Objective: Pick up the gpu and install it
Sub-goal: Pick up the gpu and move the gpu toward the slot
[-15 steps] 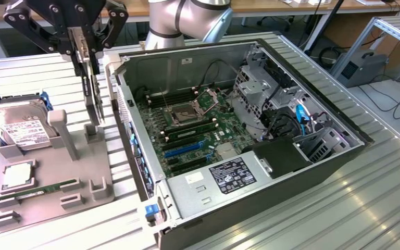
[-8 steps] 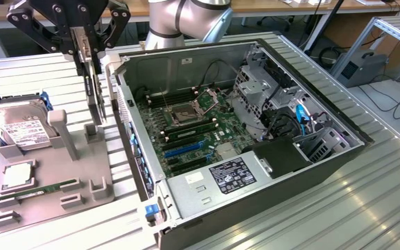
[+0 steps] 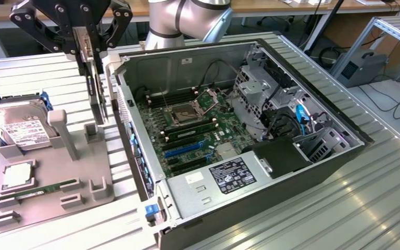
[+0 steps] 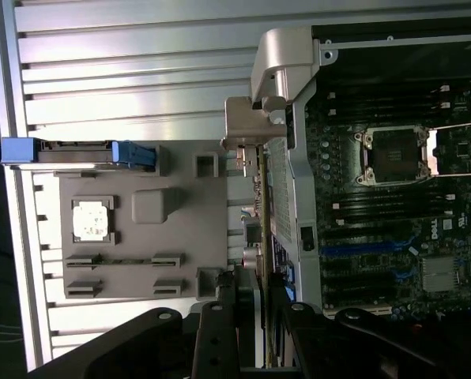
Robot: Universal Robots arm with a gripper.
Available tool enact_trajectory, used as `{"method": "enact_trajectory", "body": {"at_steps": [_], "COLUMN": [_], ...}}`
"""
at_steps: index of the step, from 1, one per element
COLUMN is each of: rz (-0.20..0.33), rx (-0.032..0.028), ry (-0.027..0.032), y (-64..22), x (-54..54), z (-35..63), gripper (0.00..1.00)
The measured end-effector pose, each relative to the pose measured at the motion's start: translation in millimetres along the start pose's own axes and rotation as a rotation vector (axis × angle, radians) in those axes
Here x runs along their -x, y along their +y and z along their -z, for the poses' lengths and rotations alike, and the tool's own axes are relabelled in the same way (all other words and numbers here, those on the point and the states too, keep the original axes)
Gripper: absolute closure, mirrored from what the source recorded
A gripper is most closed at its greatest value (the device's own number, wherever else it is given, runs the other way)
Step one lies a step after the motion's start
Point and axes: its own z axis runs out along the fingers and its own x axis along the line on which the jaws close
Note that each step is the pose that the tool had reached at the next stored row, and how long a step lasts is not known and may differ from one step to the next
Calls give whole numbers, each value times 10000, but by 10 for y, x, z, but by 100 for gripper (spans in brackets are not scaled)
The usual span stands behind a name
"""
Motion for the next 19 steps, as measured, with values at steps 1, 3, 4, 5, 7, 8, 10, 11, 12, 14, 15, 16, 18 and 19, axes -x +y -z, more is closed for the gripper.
{"method": "enact_trajectory", "body": {"at_steps": [1, 3, 4, 5, 7, 8, 10, 11, 12, 14, 15, 16, 18, 19], "rz": [-1, -2, -1, -1, -1, -1, -1, -1, -2, -1, -1, -1, -1, -1], "rx": [0, 0, 0, 0, 0, 0, -1, 0, 0, 0, 0, 0, 0, 0], "ry": [0, 0, 0, 0, 0, 0, 0, 0, 0, 0, 0, 0, 1, 0], "y": [0, 1, 1, 1, 2, 2, 2, 2, 3, 3, 3, 3, 4, 4], "x": [3, 13, 17, 19, 23, 25, 30, 32, 35, 39, 43, 44, 49, 51], "z": [0, 0, -1, -1, 0, -1, -1, -1, -1, -1, -1, -1, -1, -2], "gripper": [73, 73, 73, 73, 73, 73, 73, 73, 73, 73, 73, 73, 73, 73]}}
